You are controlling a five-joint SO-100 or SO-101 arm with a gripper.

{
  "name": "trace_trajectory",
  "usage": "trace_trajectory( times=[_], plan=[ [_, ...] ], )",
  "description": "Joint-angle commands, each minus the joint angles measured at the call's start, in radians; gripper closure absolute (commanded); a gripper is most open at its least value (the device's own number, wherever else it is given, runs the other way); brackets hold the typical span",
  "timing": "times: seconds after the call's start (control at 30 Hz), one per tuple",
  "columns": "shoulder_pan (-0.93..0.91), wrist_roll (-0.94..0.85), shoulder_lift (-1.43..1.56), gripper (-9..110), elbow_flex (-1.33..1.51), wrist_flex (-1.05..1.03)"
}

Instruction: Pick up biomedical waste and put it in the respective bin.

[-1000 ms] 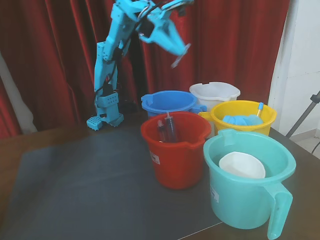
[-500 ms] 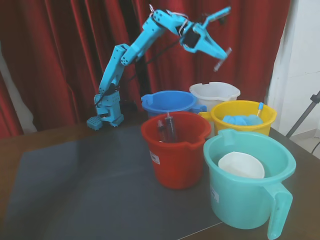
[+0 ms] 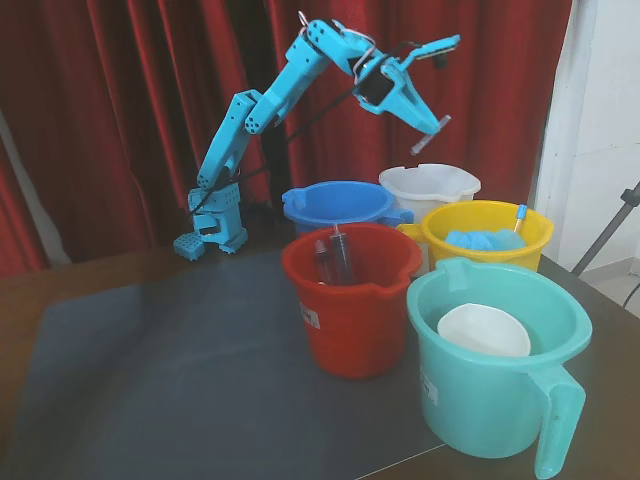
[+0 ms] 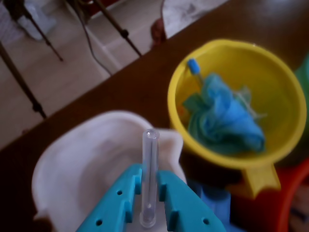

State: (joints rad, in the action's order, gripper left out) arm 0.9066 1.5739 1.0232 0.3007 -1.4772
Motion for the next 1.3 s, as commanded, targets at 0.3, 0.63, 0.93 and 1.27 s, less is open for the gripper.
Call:
trace_trajectory(
  times=[0.3,0.63,0.93,1.27],
  plan=[
    [0.074,0.009,0.087,102,-0.049,-0.044],
    [0.107,0.006,0.083,102,-0.035,0.003],
    [0.115,-0.002,0.084,96,-0.046,0.003],
    [0.118,-0.003,0.084,86,-0.044,-0.006]
  ],
)
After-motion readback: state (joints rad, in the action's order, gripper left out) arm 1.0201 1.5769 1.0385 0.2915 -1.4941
